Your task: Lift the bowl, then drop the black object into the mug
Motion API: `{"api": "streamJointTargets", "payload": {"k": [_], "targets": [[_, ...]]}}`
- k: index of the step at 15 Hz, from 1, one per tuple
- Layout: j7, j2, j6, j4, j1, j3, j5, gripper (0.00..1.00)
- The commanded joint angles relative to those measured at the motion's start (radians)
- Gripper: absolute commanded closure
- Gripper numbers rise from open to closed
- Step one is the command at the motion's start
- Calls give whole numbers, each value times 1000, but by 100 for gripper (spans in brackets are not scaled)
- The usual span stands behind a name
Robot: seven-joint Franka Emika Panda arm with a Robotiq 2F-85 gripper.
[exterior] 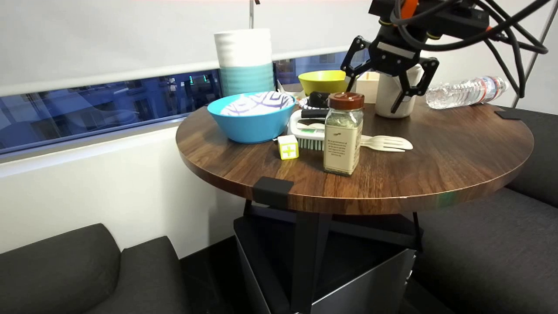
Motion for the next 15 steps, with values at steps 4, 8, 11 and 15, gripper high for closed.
{"api": "streamJointTargets", "payload": {"k": [4, 8, 11, 15], "targets": [[87, 58, 61, 26, -18, -7, -28, 34], [119, 79, 98, 26, -19, -10, -31, 26], [138, 97, 125, 27, -19, -11, -34, 8], [155, 116, 151, 29, -19, -14, -41, 41]]}}
